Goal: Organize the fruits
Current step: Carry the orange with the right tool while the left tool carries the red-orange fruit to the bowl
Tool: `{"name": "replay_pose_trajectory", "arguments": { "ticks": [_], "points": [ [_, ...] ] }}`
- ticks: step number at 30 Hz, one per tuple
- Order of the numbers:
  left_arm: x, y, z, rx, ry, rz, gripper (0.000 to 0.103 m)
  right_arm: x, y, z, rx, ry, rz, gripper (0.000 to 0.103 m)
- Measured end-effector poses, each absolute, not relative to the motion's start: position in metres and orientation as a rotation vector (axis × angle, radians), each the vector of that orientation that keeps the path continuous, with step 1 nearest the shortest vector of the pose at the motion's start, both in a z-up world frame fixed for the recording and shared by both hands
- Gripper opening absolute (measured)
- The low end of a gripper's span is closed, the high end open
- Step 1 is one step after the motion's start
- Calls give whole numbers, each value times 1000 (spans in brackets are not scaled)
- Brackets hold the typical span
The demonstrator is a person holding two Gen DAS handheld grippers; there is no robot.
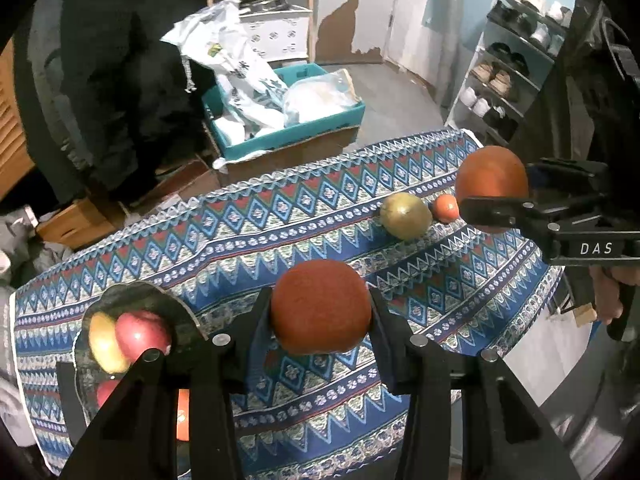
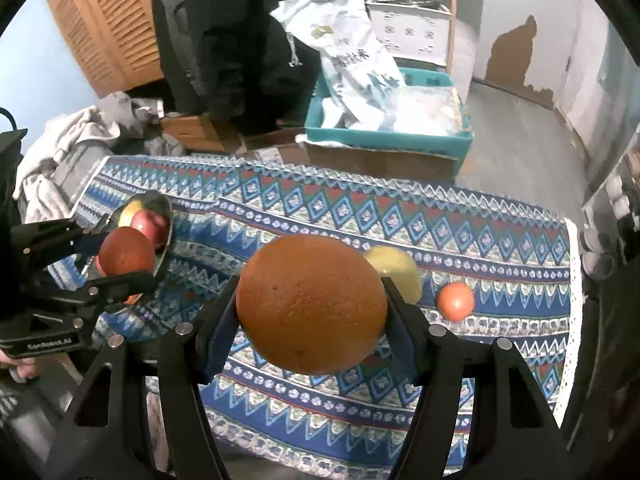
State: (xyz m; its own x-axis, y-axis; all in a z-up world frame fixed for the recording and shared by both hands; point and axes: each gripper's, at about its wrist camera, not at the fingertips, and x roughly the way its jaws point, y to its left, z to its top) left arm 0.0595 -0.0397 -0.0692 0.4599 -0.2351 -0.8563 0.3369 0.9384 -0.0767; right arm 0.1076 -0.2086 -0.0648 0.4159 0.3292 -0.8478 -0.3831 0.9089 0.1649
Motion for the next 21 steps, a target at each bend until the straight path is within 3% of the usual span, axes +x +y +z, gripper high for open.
{"name": "replay_pose_trajectory", "arguments": {
  "ticks": [21],
  "points": [
    [41,30,-63,14,1020,-239,46,104,-142,-39,-100,1016,563,67]
  ]
}}
